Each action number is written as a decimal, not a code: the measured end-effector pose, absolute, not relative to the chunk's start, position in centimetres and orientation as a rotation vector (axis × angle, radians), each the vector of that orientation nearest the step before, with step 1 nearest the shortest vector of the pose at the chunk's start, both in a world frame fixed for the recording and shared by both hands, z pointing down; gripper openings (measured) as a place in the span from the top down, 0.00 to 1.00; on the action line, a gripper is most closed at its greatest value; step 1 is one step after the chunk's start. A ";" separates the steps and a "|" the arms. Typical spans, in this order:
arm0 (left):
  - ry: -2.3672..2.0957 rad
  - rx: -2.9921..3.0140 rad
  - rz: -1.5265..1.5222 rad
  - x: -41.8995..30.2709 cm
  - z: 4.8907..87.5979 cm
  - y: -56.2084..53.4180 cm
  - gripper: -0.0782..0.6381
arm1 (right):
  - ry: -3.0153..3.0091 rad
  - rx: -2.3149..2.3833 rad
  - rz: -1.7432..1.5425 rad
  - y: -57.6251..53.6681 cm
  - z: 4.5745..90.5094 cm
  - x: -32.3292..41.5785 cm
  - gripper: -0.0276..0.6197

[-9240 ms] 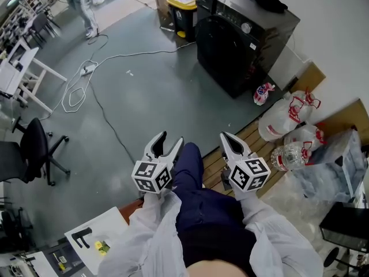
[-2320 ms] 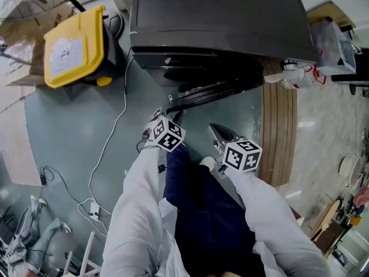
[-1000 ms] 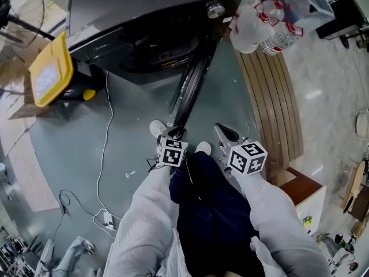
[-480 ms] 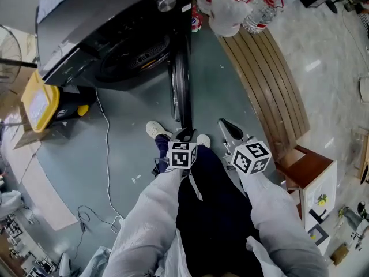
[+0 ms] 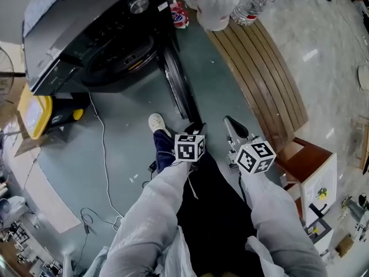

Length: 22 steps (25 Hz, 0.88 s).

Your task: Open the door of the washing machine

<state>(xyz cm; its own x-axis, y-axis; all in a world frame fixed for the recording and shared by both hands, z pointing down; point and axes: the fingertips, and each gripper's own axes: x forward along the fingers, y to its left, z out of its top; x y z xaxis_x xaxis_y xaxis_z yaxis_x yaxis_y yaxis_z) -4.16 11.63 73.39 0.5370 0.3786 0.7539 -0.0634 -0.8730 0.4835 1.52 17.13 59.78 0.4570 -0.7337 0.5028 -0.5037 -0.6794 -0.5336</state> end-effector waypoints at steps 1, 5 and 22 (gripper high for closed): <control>0.266 2.313 1.297 -3.7 73.4 12.2 0.70 | 1.043 -2.403 -1.055 17.6 59.9 1.7 0.95; 0.297 2.295 1.289 -2.1 73.4 14.2 0.71 | 1.003 -2.411 -1.051 19.0 60.1 2.2 0.95; 0.367 2.188 1.244 2.2 73.4 18.9 0.73 | 0.772 -2.443 -1.013 25.1 60.7 1.7 0.95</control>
